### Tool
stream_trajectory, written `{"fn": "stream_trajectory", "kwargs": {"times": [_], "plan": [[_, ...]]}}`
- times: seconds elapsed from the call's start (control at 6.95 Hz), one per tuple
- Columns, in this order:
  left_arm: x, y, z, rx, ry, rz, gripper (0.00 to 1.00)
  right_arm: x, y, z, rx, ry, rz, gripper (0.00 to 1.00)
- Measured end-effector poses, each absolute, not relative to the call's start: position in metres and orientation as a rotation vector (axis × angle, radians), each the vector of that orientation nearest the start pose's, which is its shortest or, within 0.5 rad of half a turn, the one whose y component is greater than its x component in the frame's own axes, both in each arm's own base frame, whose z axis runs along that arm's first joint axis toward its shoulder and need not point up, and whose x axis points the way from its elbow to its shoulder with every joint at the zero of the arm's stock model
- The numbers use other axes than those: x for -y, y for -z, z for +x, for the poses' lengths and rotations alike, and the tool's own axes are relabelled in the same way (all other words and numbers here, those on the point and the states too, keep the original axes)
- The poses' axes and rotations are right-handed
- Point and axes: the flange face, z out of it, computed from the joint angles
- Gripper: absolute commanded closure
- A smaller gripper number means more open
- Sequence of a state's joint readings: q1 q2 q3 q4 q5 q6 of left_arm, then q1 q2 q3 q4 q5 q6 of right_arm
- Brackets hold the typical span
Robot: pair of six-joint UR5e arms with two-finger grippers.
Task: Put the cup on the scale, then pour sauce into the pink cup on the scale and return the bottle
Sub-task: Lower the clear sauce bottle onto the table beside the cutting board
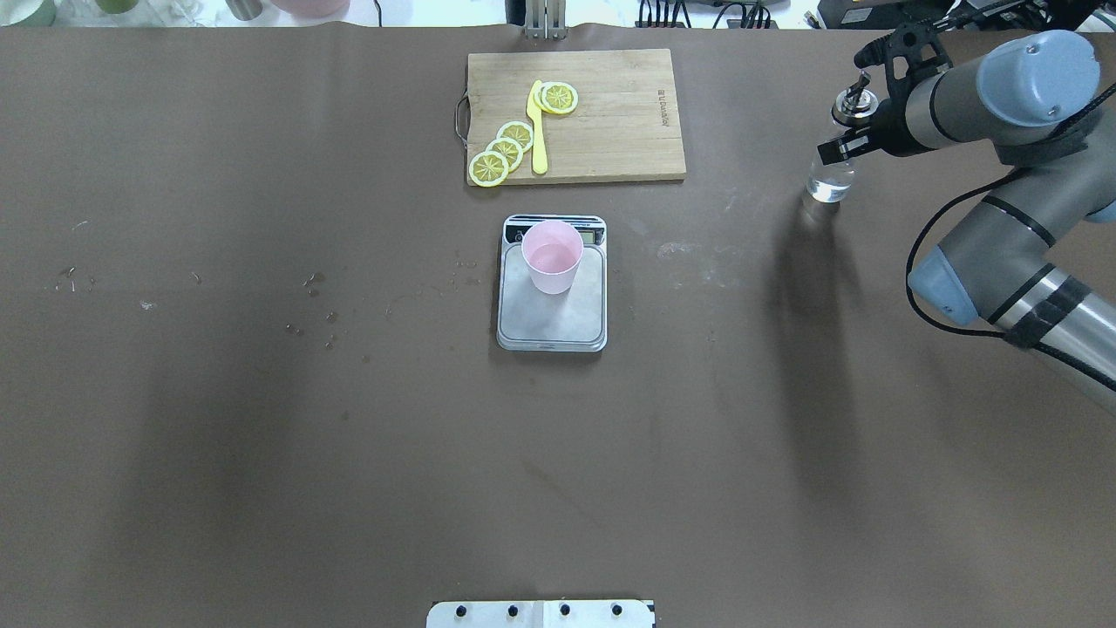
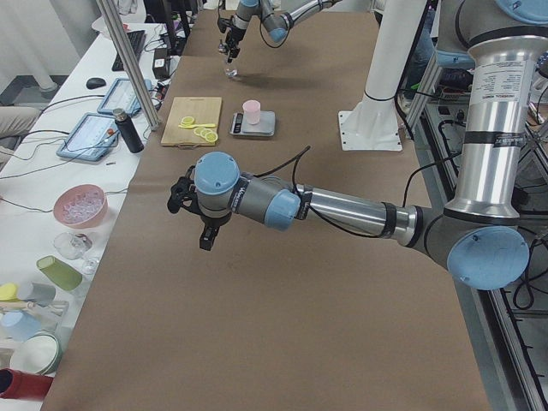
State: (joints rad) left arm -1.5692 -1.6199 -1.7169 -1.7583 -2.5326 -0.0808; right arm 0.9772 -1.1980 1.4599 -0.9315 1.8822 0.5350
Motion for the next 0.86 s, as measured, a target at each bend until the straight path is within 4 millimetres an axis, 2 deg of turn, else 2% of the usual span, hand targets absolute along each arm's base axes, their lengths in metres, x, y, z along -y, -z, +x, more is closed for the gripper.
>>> {"fn": "stream_trajectory", "kwargs": {"times": [0.29, 0.58, 0.86], "plan": [[0.5195, -0.5266, -0.0508, -0.962, -0.112, 0.313, 0.03, 0.6129, -0.4366, -0.2896, 0.725, 0.195, 0.602, 0.66], [0.5195, -0.5268, -0.0508, -0.962, -0.112, 0.313, 0.03, 0.6129, -0.4362, -0.2898, 0.726, 0.197, 0.602, 0.54], [0.5195, -0.5267, -0.0508, -0.962, -0.113, 0.313, 0.03, 0.6128, -0.4358, -0.2901, 0.728, 0.198, 0.601, 0.28]]}}
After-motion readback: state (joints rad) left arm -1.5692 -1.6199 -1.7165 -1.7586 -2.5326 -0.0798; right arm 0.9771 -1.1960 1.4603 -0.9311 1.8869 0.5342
